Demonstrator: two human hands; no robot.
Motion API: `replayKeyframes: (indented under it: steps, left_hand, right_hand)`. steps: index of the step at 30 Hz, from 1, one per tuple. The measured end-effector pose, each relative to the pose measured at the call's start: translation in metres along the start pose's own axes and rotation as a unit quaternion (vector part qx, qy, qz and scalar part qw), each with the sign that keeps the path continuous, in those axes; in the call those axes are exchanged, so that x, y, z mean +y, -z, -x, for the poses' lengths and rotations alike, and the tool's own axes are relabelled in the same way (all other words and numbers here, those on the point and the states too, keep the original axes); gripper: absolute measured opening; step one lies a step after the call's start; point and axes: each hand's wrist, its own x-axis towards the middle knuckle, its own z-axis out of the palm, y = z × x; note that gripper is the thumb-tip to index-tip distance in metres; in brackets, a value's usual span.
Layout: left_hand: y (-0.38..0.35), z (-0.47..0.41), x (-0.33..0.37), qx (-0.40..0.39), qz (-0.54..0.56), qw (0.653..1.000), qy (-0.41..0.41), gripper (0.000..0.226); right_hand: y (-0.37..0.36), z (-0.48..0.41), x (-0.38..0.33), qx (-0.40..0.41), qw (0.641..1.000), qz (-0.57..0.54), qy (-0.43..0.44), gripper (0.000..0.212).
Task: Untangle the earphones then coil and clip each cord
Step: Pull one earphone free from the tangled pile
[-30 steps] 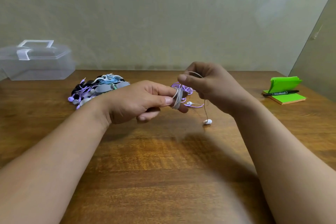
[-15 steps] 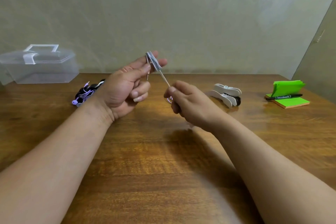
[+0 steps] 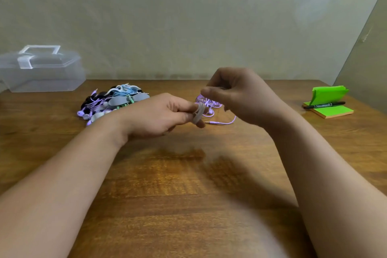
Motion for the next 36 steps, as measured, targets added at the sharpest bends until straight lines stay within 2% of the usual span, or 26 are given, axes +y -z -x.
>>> replayKeyframes:
  steps: [2, 4, 6, 7, 10, 12, 15, 18, 21, 23, 27, 32, 36]
  left_hand:
    - [-0.001, 0.004, 0.009, -0.057, 0.133, 0.989, -0.032, 0.034]
    - [-0.001, 0.005, 0.011, -0.061, 0.270, 0.959, -0.063, 0.038]
    - [-0.002, 0.004, 0.011, -0.029, 0.370, 0.925, -0.074, 0.042]
    - [-0.004, 0.001, 0.010, -0.004, 0.393, 0.916, -0.078, 0.042]
    - [-0.004, -0.008, 0.003, 0.081, 0.416, 0.903, -0.073, 0.041]
    - [-0.002, -0.012, -0.003, 0.140, 0.384, 0.911, -0.055, 0.040]
    - [-0.009, -0.016, -0.006, 0.220, 0.191, 0.956, -0.038, 0.039]
    - [-0.015, -0.016, -0.010, 0.243, 0.009, 0.969, -0.043, 0.039]
    - [-0.015, -0.017, -0.017, 0.227, -0.099, 0.968, -0.042, 0.028]
    - [-0.018, -0.017, -0.016, 0.206, -0.105, 0.972, -0.047, 0.026]
    - [-0.016, -0.016, -0.010, 0.195, -0.051, 0.979, -0.008, 0.030]
    - [-0.016, -0.015, -0.008, 0.141, 0.034, 0.989, -0.018, 0.026]
    - [-0.022, -0.014, -0.002, 0.134, 0.093, 0.987, -0.003, 0.025]
  right_hand:
    - [0.003, -0.001, 0.009, -0.031, 0.991, -0.130, -0.024, 0.021]
    - [-0.003, 0.000, 0.016, -0.069, 0.965, -0.250, -0.050, 0.026]
    - [-0.017, 0.001, 0.016, -0.081, 0.932, -0.343, -0.080, 0.035]
    - [-0.023, 0.001, 0.015, -0.078, 0.920, -0.372, -0.093, 0.032]
    - [-0.041, 0.001, 0.009, -0.074, 0.919, -0.367, -0.126, 0.020]
    - [-0.049, 0.002, 0.004, -0.083, 0.924, -0.344, -0.143, 0.023]
    - [-0.058, 0.003, -0.001, -0.077, 0.924, -0.338, -0.161, 0.023]
    - [-0.062, 0.003, -0.005, -0.057, 0.929, -0.322, -0.175, 0.019]
    - [-0.058, 0.002, -0.001, -0.001, 0.939, -0.296, -0.173, 0.019]
    - [-0.054, 0.002, 0.001, 0.019, 0.945, -0.281, -0.166, 0.018]
    - [-0.046, -0.001, 0.004, 0.000, 0.944, -0.294, -0.149, 0.008]
    - [-0.038, -0.001, 0.007, 0.016, 0.959, -0.261, -0.110, 0.023]
    - [-0.043, 0.000, 0.009, 0.047, 0.973, -0.205, -0.096, 0.037]
